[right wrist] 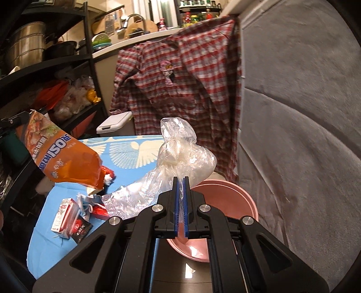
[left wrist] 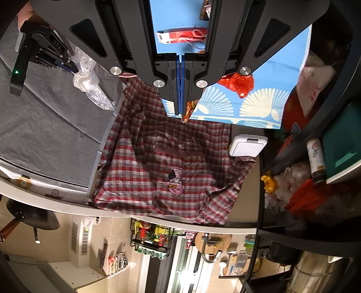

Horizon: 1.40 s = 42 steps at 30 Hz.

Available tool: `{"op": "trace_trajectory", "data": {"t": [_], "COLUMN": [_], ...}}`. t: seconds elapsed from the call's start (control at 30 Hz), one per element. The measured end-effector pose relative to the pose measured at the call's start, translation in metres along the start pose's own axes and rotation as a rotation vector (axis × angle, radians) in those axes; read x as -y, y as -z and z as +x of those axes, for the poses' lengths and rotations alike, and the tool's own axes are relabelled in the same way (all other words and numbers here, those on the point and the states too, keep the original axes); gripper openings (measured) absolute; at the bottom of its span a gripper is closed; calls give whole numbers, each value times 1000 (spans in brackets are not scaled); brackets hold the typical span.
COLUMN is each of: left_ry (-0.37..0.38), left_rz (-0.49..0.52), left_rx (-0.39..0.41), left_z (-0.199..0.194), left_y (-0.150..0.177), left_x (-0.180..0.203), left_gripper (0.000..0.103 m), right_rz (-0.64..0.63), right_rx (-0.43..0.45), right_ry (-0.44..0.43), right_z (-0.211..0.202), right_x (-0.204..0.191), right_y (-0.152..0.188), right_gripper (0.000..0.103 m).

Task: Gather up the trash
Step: 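Carry the clear bag and orange bag in both grippers over the pink bucket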

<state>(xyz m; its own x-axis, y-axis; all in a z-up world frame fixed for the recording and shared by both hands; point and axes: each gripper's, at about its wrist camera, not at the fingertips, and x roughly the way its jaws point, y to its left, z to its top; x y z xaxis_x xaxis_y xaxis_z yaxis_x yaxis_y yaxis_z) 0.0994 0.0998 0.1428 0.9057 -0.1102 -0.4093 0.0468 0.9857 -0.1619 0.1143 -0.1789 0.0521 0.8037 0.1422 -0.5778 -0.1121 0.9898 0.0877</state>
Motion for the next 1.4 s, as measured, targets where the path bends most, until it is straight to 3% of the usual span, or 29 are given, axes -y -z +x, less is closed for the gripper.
{"op": "trace_trajectory", "data": {"t": [0.93,1.17,1.4], "left_ry": [140,248,302], "left_rz": [56,28,33], "left_rx": [-12,-49,-95], "left_z": [27,36,54], "left_y": [13,15,23], "left_x": [66,71,84], "left_gripper": [0,0,0], "right_rz": [43,63,80], "right_rx": [20,1,-34], "right_ry": [89,102,94], "right_z": [-10,-5,5], "right_x": [45,54,63], "right_y": [8,11,14], "right_gripper": [4,4,4]}}
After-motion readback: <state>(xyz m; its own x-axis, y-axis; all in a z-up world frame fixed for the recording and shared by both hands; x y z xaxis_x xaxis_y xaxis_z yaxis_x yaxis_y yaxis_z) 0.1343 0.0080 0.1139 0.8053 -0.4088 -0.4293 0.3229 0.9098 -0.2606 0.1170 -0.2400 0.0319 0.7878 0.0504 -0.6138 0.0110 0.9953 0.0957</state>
